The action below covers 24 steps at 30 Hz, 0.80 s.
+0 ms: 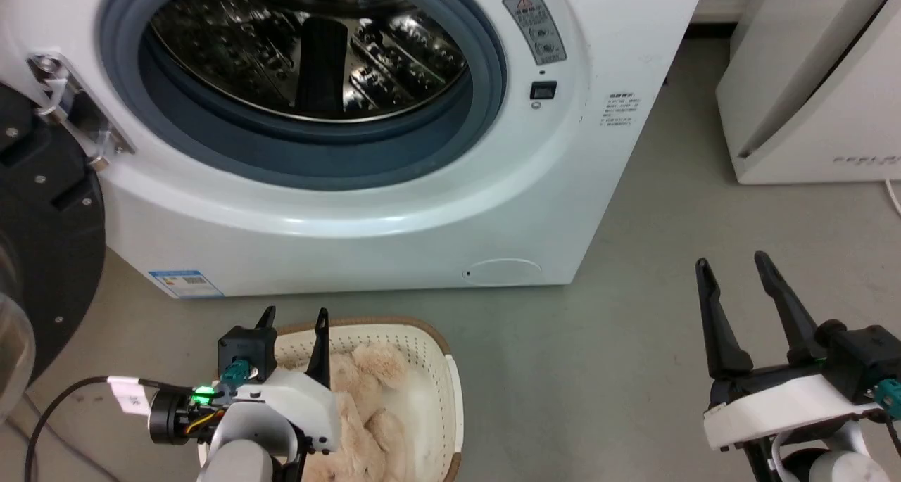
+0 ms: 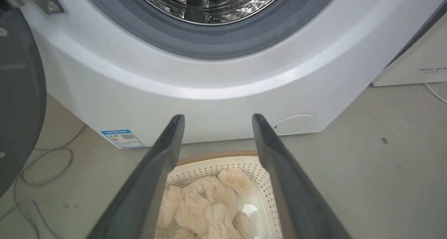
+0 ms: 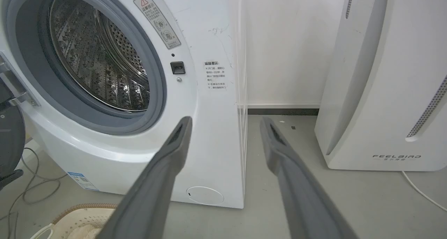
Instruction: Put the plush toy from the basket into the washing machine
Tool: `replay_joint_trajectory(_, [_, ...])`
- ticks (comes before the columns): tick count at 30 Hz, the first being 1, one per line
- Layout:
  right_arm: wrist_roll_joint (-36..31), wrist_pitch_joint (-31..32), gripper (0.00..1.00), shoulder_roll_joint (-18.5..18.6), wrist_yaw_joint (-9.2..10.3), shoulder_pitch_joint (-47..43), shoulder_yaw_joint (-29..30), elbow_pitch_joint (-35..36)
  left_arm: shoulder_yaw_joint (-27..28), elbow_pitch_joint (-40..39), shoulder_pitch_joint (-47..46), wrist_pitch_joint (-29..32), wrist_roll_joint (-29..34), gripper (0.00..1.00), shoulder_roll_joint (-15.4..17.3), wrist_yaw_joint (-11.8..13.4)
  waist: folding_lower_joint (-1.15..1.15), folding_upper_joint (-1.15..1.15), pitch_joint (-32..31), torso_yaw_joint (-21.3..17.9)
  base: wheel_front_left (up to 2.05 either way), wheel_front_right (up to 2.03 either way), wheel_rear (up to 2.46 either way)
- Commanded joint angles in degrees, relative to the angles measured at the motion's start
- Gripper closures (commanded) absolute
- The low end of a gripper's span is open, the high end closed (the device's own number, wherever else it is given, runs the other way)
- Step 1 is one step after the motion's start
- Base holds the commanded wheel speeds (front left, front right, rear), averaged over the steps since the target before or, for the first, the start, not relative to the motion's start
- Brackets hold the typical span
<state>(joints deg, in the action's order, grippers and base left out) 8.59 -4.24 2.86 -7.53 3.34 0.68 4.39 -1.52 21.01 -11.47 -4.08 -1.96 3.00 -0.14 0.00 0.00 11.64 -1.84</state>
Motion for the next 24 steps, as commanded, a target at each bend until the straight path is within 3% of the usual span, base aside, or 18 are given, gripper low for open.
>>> replay_joint_trajectory(1, [0.8, -0.8, 0.0, 0.0, 0.01, 1.4, 0.1, 0.7, -0.3, 2.2, -2.2, -0.3, -0.4, 0.0, 0.2, -0.2, 0.0, 0.0, 2.0, -0.3, 0.0, 0.0, 0.0])
replay_joint_trajectory(24, [4.8, -3.5, 0.0, 0.0, 0.02, 7.3, 1.7, 5.5, -2.3, 17.2, -13.6, 4.4, -2.3, 0.0, 2.3, -1.5, 0.0, 0.0, 19.6, -1.8, 0.0, 0.0, 0.0])
